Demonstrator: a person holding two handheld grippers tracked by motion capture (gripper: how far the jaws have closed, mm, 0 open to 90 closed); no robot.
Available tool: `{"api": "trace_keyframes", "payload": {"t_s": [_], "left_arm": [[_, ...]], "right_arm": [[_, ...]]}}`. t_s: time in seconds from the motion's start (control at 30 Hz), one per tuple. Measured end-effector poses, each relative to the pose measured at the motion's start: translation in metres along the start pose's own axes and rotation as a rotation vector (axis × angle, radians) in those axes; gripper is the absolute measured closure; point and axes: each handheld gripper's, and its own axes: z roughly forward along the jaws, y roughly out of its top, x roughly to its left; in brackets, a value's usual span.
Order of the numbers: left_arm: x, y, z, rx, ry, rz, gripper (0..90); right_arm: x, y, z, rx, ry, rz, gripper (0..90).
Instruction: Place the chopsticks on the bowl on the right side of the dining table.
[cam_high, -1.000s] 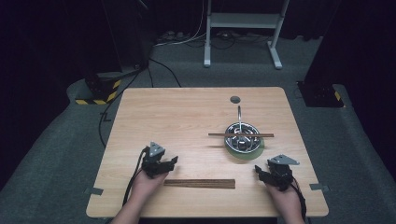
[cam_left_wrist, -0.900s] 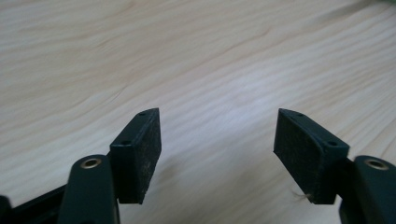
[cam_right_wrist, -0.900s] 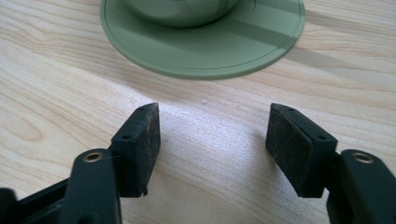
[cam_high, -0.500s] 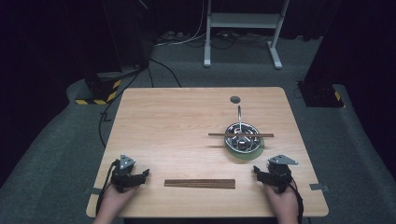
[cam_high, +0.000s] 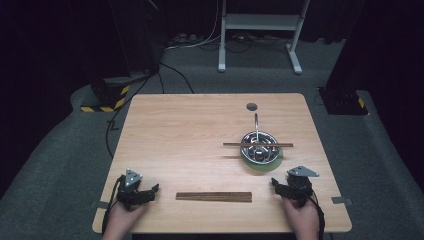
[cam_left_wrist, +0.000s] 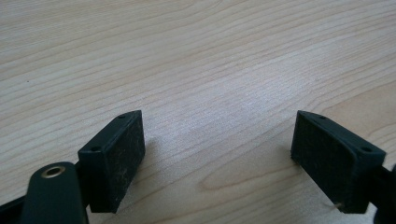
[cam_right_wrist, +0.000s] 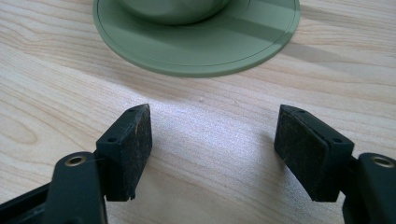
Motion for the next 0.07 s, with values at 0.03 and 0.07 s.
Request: {"api": "trace_keyframes", "payload": {"t_s": [0.03, 0.07], "left_arm": [[-0.0001, 0.0, 0.0, 0.0, 0.0, -0.001, 17.5], [-0.0001, 0.0, 0.0, 0.0, 0.0, -0.001, 17.5]], "right_arm": [[-0.0001, -0.0001, 0.0001, -0.001, -0.001, -0.002, 27.5], [0.0, -0.0002, 0.0003, -0.004, -0.003, -0.003, 27.5]]}}
